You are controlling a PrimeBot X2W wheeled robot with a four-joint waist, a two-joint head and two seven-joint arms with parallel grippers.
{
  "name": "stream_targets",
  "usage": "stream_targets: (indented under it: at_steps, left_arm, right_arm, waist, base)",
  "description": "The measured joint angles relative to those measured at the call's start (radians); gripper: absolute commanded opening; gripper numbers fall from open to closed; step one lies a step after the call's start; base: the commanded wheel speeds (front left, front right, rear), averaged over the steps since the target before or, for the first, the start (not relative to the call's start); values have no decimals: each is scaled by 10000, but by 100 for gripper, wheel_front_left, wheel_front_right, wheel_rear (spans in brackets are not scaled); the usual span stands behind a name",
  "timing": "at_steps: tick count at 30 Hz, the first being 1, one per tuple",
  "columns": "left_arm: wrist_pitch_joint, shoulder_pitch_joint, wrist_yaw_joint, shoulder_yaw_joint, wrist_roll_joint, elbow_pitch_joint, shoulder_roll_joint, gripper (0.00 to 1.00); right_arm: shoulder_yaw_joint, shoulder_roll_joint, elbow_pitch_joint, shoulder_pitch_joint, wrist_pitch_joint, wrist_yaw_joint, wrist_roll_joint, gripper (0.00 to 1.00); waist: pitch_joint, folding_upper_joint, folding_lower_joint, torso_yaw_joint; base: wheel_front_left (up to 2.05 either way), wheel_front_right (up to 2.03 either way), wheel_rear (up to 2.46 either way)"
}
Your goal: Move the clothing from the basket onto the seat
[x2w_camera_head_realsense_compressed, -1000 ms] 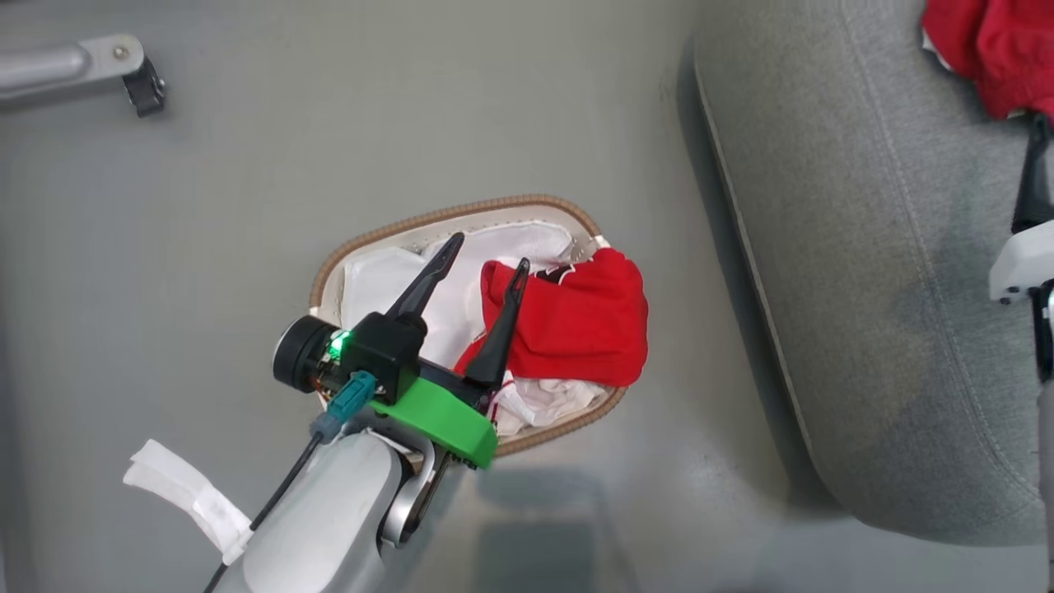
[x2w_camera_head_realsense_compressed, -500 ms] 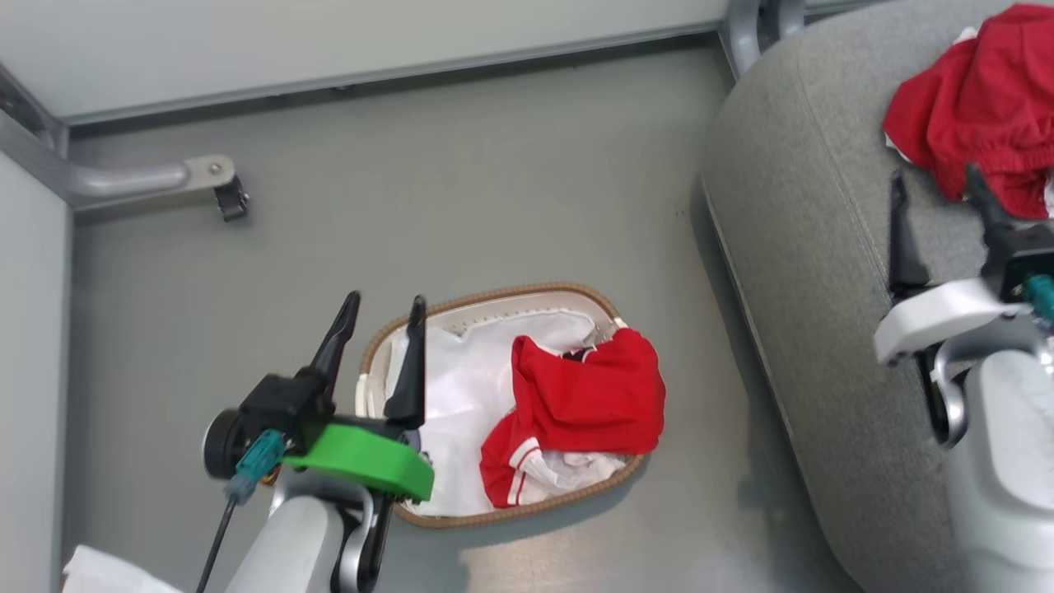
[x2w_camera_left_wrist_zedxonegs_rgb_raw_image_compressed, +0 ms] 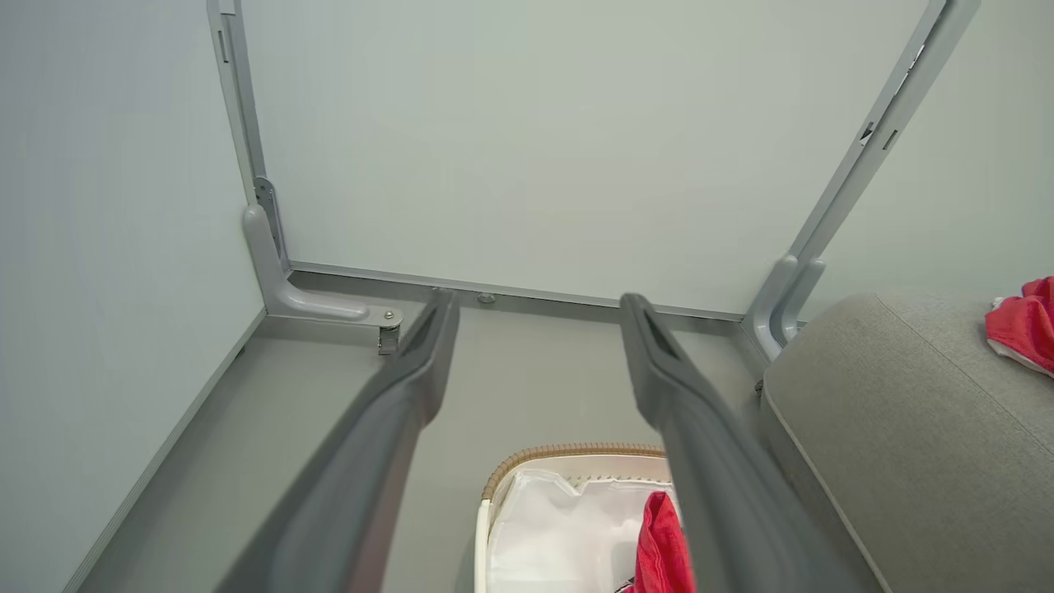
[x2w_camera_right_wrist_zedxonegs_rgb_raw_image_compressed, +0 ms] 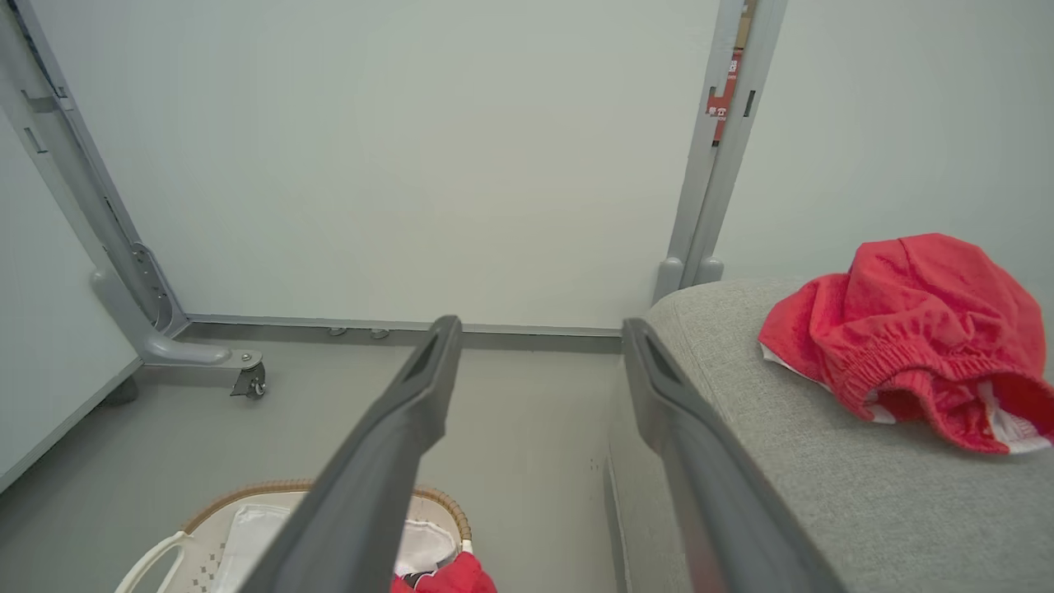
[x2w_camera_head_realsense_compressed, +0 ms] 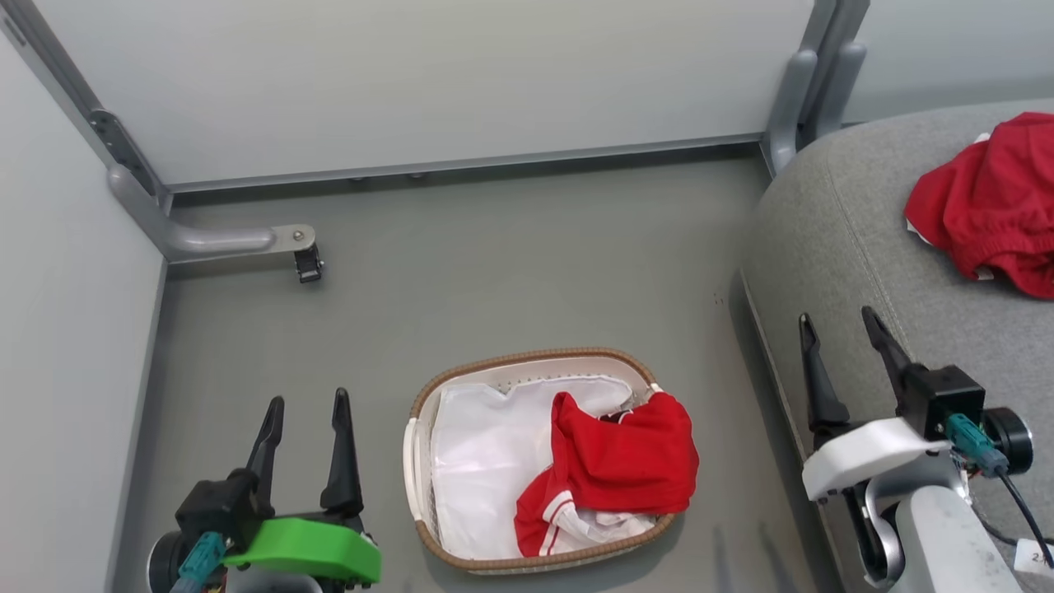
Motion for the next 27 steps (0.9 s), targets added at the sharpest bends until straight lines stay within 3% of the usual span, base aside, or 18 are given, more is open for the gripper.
stream_targets:
  at_steps: [4,27]
  left_arm:
    - [-2,387,-63,291,123,-192,-73,100]
    - [0,646,-113,345,188,-263,-119,100]
  right_arm:
    - [284,8,-96,316,0,0,608,100]
    - [594,8,125,451,0,0,746,100]
  waist:
    - [-155,0,0,113]
    - [-203,0,0,115]
  base:
    - [0,0,0]
    - [0,0,0]
